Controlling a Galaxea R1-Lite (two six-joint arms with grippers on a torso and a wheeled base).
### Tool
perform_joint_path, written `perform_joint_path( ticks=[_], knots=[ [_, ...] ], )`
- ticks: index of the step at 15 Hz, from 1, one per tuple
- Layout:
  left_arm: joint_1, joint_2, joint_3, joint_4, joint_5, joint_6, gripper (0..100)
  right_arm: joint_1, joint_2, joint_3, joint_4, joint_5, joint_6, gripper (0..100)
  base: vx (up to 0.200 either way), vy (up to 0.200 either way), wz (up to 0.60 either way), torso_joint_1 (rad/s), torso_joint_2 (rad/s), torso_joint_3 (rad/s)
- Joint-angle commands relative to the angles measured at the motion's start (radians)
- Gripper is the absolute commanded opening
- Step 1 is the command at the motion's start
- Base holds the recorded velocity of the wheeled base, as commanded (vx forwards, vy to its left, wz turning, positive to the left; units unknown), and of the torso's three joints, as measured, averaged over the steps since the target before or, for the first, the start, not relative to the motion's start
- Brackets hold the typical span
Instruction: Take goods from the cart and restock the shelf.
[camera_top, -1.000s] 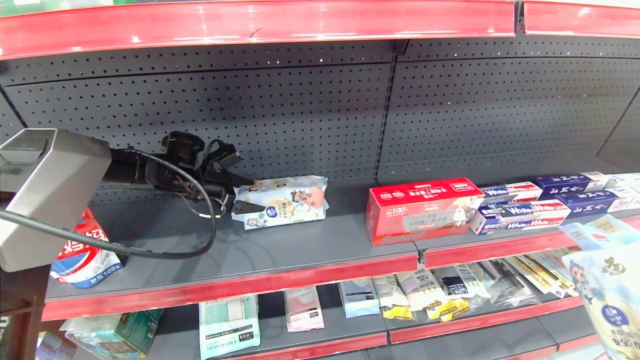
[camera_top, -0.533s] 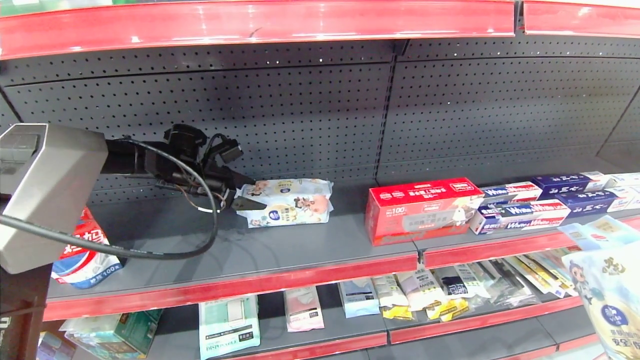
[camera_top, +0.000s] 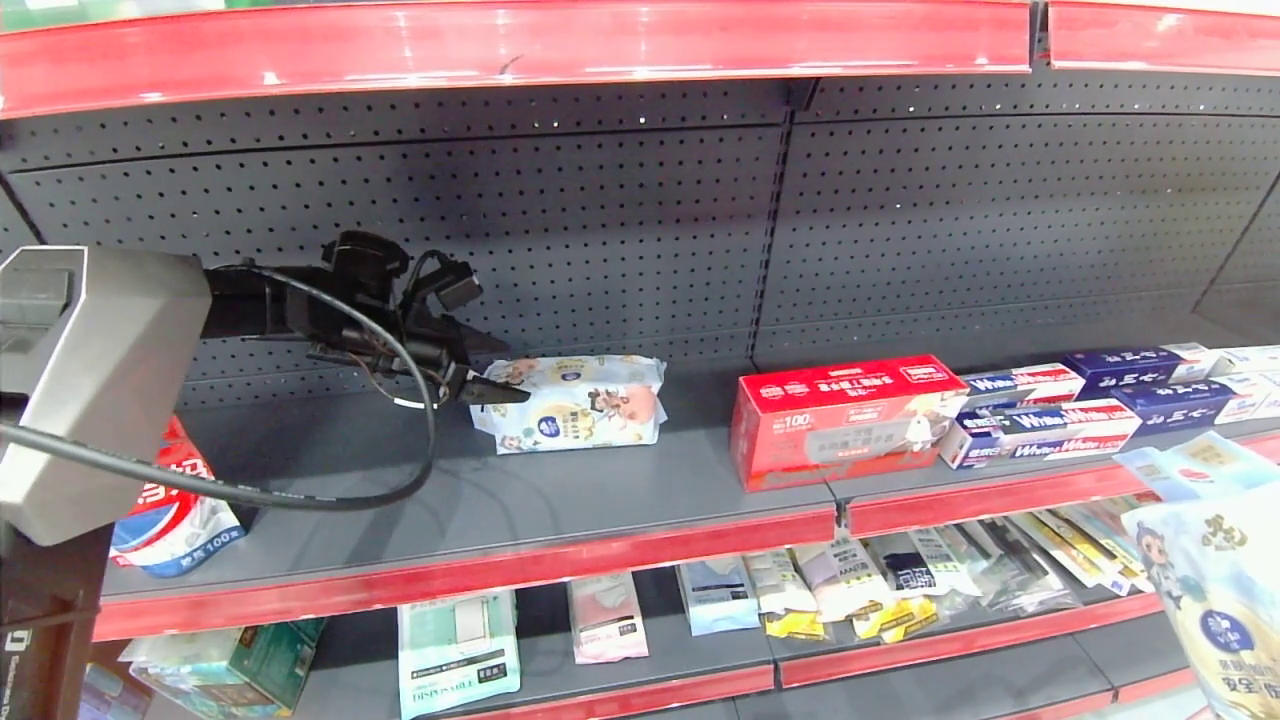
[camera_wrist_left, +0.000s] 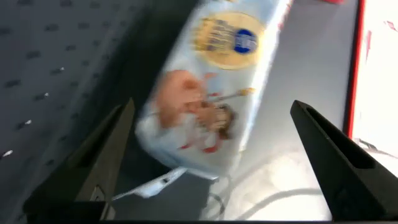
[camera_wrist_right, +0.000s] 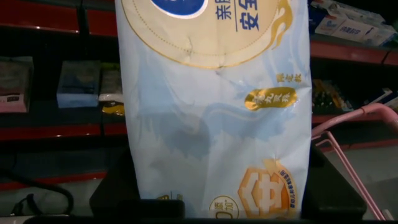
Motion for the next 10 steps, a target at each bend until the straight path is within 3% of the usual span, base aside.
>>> perform_joint_path(
  ticks=[1,2,3,4,10],
  knots=[
    [-0.007,0.014,-0.007,0.01,0.0,0.016,100,0.0,0.002,0.0,0.0,-0.001,0.0,0,0.0,0.0,0.0,0.0,0.0,0.0],
    [-0.007,0.025,-0.011,0.01,0.0,0.032,100,0.0,0.002,0.0,0.0,-0.001,0.0,0,0.0,0.0,0.0,0.0,0.0,0.0],
    [-0.007,0.046,-0.034,0.019,0.0,0.067,100,0.0,0.002,0.0,0.0,-0.001,0.0,0,0.0,0.0,0.0,0.0,0.0,0.0],
    [-0.007,0.057,-0.057,0.033,0.0,0.075,100,0.0,0.001,-0.002,0.0,-0.003,0.0,0,0.0,0.0,0.0,0.0,0.0,0.0],
    [-0.021,0.112,-0.114,0.079,0.0,0.078,100,-0.014,-0.002,-0.002,0.0,-0.003,-0.013,0,0.0,0.0,0.0,0.0,0.0,0.0]
  ],
)
